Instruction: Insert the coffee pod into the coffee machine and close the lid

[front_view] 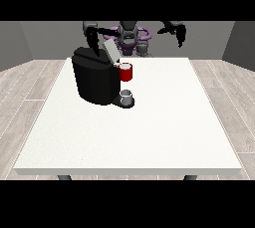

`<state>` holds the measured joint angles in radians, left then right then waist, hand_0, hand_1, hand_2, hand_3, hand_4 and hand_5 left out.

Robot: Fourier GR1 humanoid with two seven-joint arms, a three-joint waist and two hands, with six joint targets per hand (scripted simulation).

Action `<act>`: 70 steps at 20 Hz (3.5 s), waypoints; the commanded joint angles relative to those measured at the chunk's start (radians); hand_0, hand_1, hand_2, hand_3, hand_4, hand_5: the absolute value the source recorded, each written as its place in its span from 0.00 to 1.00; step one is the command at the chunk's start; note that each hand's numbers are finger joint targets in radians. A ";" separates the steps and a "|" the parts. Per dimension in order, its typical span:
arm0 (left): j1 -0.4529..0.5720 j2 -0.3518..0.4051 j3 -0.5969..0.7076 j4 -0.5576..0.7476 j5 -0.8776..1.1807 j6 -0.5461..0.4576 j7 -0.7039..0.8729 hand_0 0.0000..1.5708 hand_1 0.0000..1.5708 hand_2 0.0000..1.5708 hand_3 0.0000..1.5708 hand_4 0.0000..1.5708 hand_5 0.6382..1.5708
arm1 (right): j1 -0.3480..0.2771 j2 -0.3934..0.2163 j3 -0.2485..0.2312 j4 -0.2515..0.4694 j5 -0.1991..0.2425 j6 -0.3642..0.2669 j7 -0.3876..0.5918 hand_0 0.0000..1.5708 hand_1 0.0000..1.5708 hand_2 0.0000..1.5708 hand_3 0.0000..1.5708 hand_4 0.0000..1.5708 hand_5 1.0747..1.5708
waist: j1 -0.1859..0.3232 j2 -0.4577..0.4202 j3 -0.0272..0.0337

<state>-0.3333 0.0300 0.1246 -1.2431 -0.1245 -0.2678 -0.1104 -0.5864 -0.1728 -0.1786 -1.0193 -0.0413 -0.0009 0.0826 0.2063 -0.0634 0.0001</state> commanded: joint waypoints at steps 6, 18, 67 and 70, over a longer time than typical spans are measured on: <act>0.075 0.014 -0.035 -0.190 0.028 -0.002 0.058 0.00 0.00 0.00 0.00 0.24 1.00 | -0.072 -0.024 0.003 0.077 0.012 0.025 -0.089 0.00 0.00 0.00 0.00 0.05 1.00 | 0.010 0.081 0.0003; 0.057 0.076 0.008 -0.143 0.027 0.015 0.024 0.00 0.00 0.00 0.00 0.22 1.00 | -0.241 -0.017 0.095 0.053 0.087 0.022 -0.007 0.00 0.00 0.00 0.00 0.08 1.00 | -0.012 0.143 -0.0003; -0.184 0.071 -0.051 -0.178 0.066 -0.069 0.032 0.00 0.00 0.00 0.00 0.21 1.00 | -0.584 -0.071 0.087 -0.029 0.232 -0.071 0.122 0.00 0.00 0.00 0.00 0.06 1.00 | 0.325 0.412 -0.0003; -0.155 0.069 -0.057 -0.171 0.045 -0.054 -0.013 0.00 0.00 0.00 0.00 0.19 1.00 | -0.623 -0.070 0.079 -0.008 0.215 -0.047 0.081 0.00 0.00 0.00 0.00 0.00 1.00 | 0.303 0.425 -0.0005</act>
<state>-0.5026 0.0836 0.0491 -1.4180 -0.0875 -0.3189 -0.1116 -1.1954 -0.2713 -0.1089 -1.0540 0.1802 -0.0567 0.2175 0.5348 0.3616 0.0005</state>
